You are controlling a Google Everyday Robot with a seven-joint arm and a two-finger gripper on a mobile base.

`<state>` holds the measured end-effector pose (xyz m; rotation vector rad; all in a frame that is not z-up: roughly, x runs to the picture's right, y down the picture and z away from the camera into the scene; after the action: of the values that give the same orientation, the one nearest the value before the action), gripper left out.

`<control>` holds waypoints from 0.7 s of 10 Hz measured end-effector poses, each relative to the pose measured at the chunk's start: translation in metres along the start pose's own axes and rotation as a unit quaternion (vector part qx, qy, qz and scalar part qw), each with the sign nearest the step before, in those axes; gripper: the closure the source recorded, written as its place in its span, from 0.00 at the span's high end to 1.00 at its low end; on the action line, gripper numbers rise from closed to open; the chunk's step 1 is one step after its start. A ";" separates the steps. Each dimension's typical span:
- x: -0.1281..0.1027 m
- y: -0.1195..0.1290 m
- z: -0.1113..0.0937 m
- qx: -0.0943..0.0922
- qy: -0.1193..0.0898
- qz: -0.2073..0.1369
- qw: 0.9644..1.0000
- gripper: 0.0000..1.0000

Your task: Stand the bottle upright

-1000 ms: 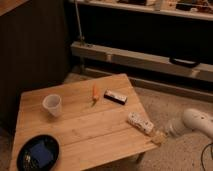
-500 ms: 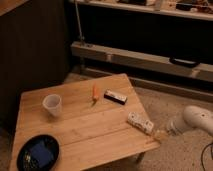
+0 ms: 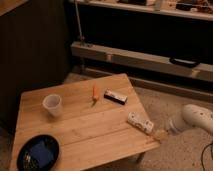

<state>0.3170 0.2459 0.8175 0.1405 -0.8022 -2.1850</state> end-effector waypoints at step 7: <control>0.006 0.003 -0.010 -0.002 0.002 -0.011 1.000 0.30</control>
<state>0.3185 0.2353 0.8128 0.1520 -0.7972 -2.2054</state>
